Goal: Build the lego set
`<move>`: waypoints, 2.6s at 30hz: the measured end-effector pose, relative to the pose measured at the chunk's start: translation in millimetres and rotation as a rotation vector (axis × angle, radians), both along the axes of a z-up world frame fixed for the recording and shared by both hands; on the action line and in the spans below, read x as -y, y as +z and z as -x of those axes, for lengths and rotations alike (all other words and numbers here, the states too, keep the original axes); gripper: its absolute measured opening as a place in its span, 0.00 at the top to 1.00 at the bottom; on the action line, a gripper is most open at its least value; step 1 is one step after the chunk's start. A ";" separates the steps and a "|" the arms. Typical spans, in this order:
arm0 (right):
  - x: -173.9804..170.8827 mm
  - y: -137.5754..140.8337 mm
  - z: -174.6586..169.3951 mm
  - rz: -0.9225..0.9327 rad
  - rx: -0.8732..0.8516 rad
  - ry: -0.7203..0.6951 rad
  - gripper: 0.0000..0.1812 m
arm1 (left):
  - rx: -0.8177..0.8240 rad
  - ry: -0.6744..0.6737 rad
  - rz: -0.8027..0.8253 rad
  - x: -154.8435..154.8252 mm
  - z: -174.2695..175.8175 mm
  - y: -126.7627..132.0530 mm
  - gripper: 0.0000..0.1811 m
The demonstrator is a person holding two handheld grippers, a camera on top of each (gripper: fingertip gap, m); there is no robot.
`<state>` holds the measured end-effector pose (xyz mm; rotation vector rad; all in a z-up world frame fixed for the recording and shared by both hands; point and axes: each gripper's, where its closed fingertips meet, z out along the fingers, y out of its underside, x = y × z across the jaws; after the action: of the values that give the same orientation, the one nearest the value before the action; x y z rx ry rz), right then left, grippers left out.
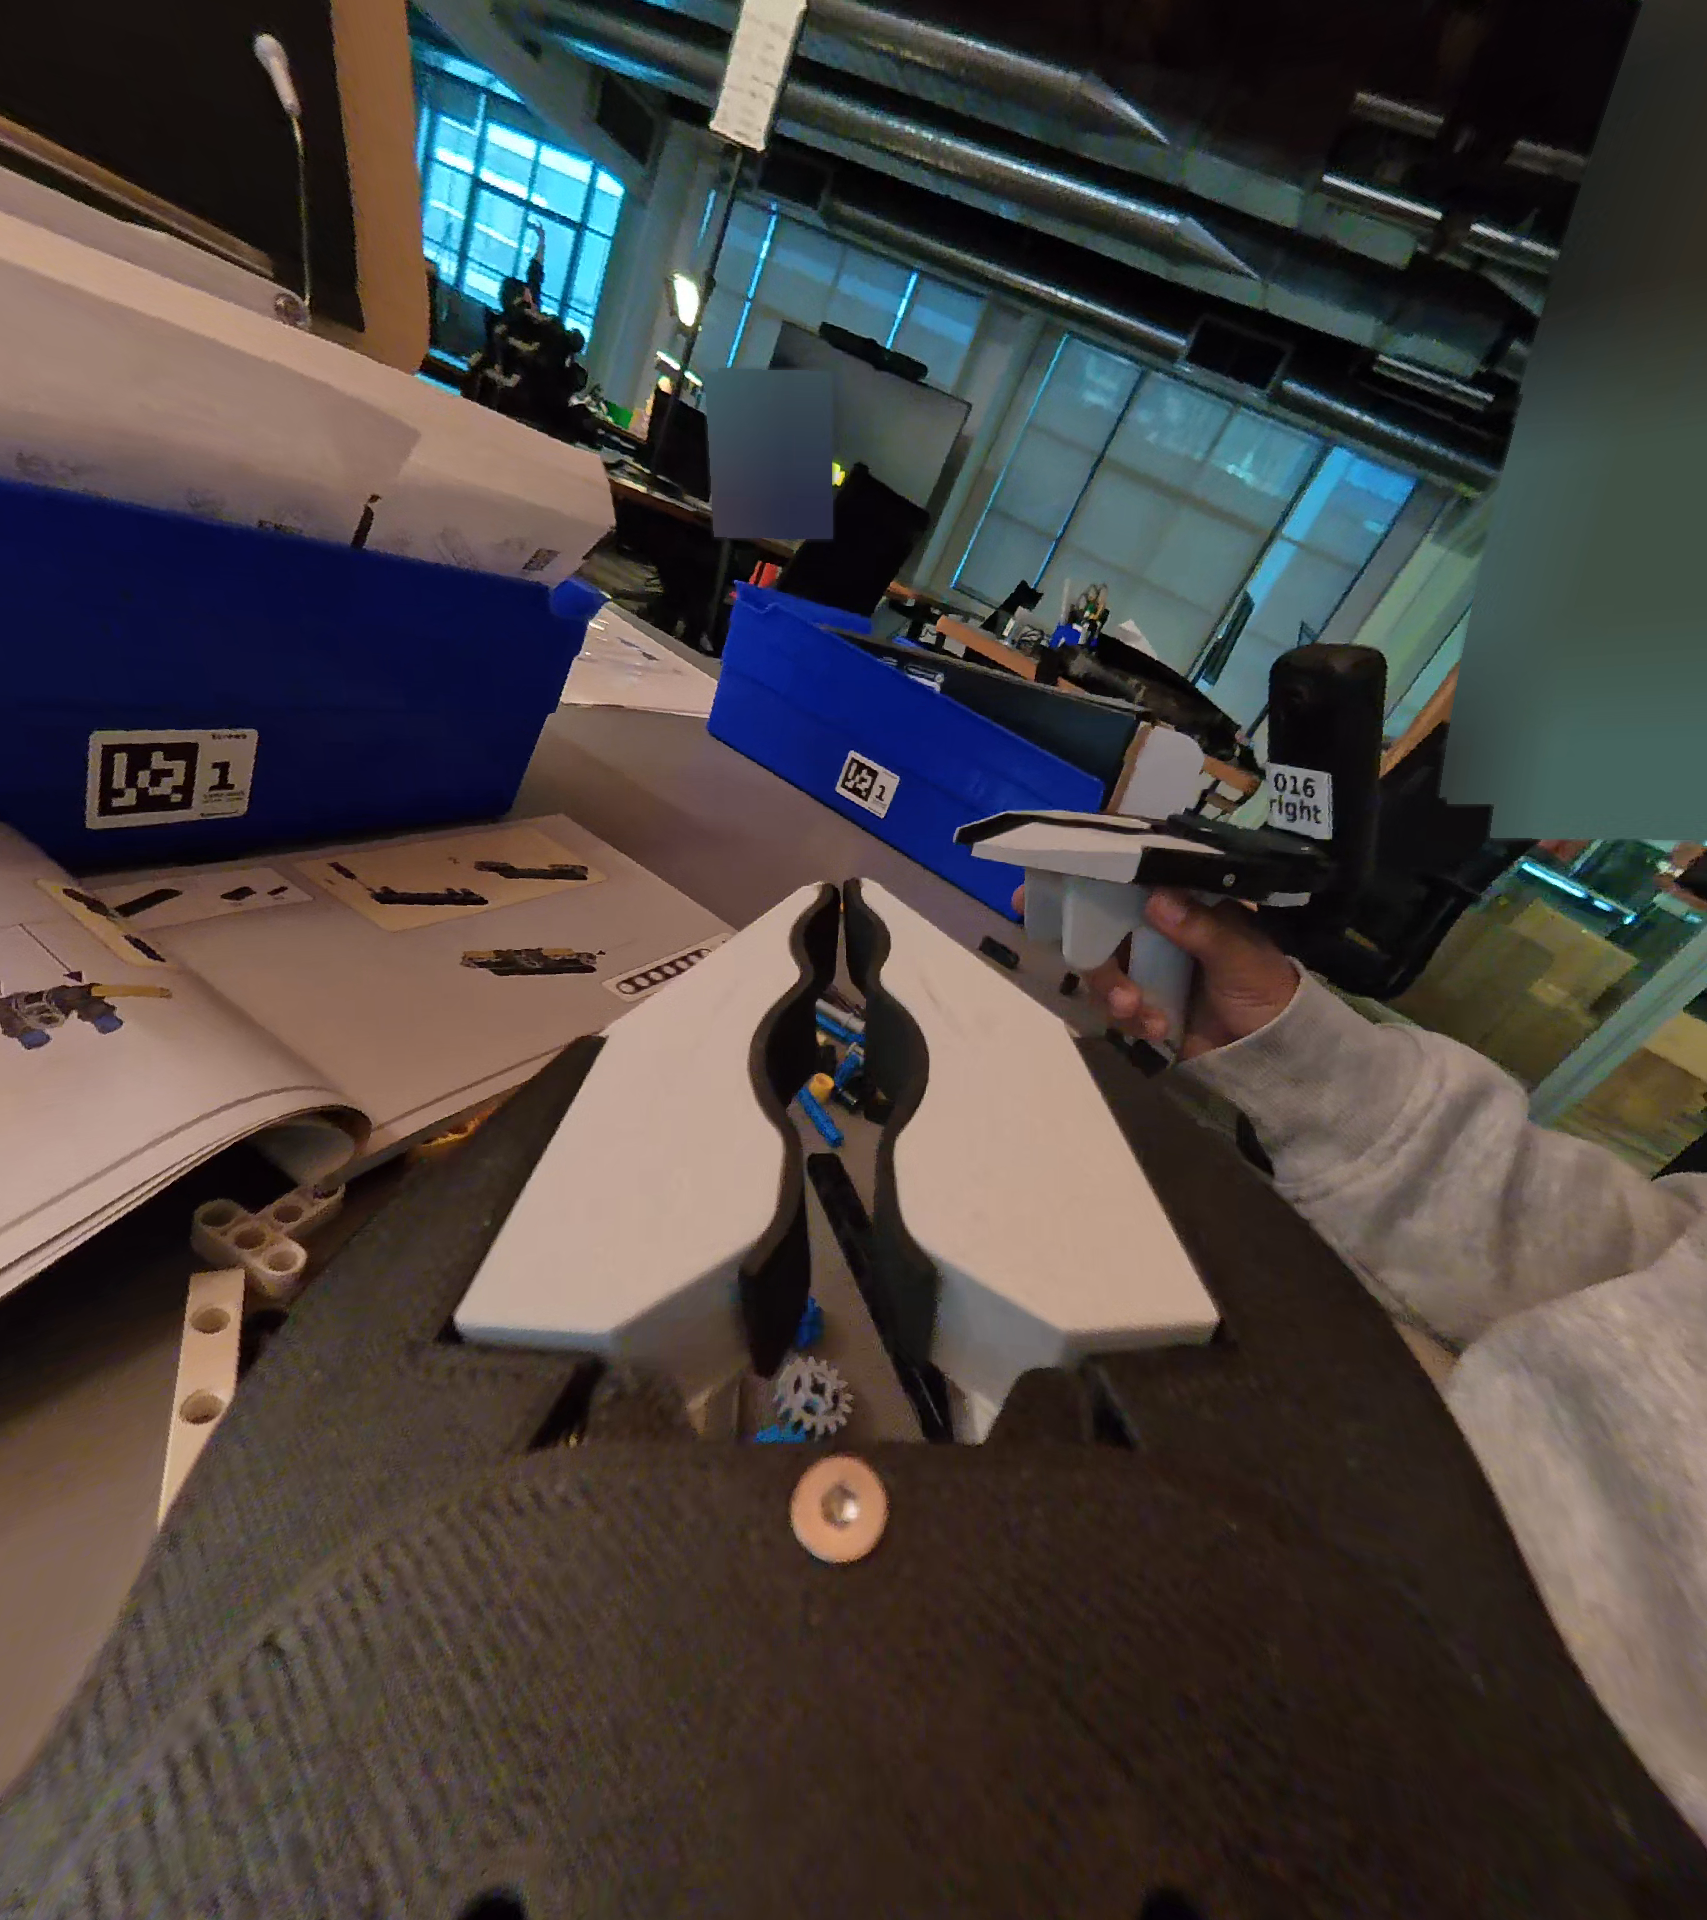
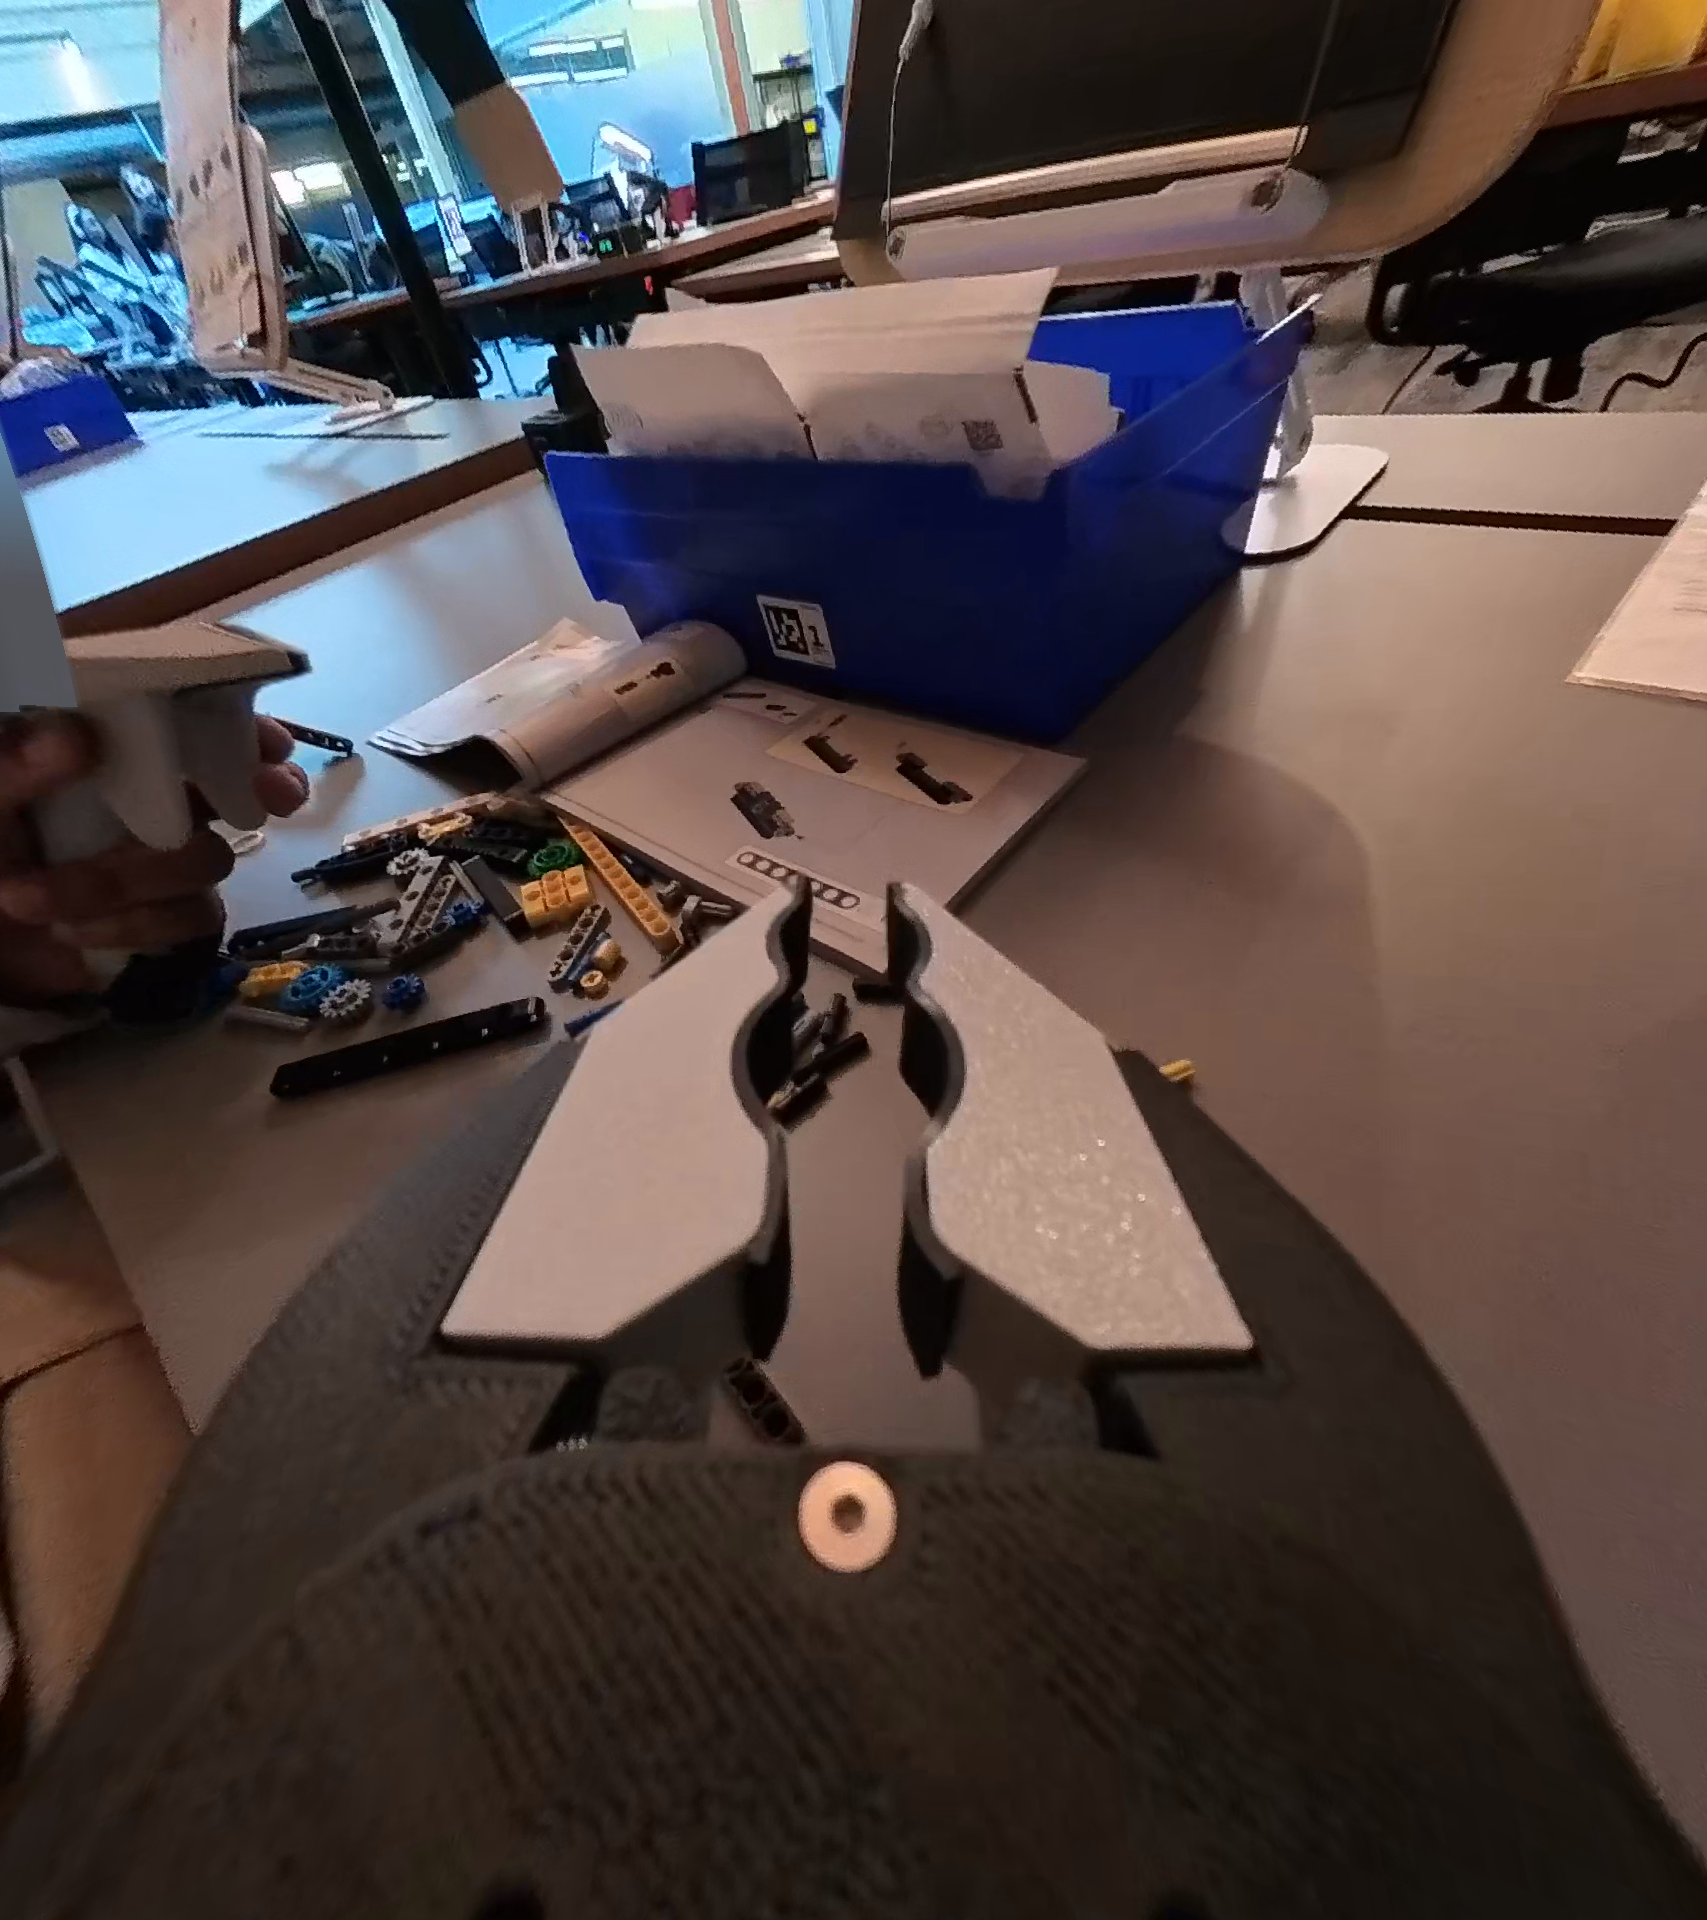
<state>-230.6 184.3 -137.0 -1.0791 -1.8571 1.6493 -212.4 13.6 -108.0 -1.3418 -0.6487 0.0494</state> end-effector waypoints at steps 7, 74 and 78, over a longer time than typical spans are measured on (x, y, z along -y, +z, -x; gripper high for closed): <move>3.6 -5.9 1.0 -0.060 0.007 -0.008 0.93 | -0.026 -0.021 -0.009 -4.0 -7.2 2.6 1.00; 34.6 -0.6 2.0 0.119 0.095 0.245 1.00 | 0.055 -0.152 0.091 -40.6 -11.8 -15.3 1.00; 41.6 -8.0 1.2 0.053 0.109 0.258 1.00 | 0.054 -0.152 0.088 -40.4 -11.9 -14.9 1.00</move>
<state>-231.7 142.6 -145.1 -1.0026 -2.1084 1.8226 -200.5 53.9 -122.9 -1.4785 -0.5937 -0.0825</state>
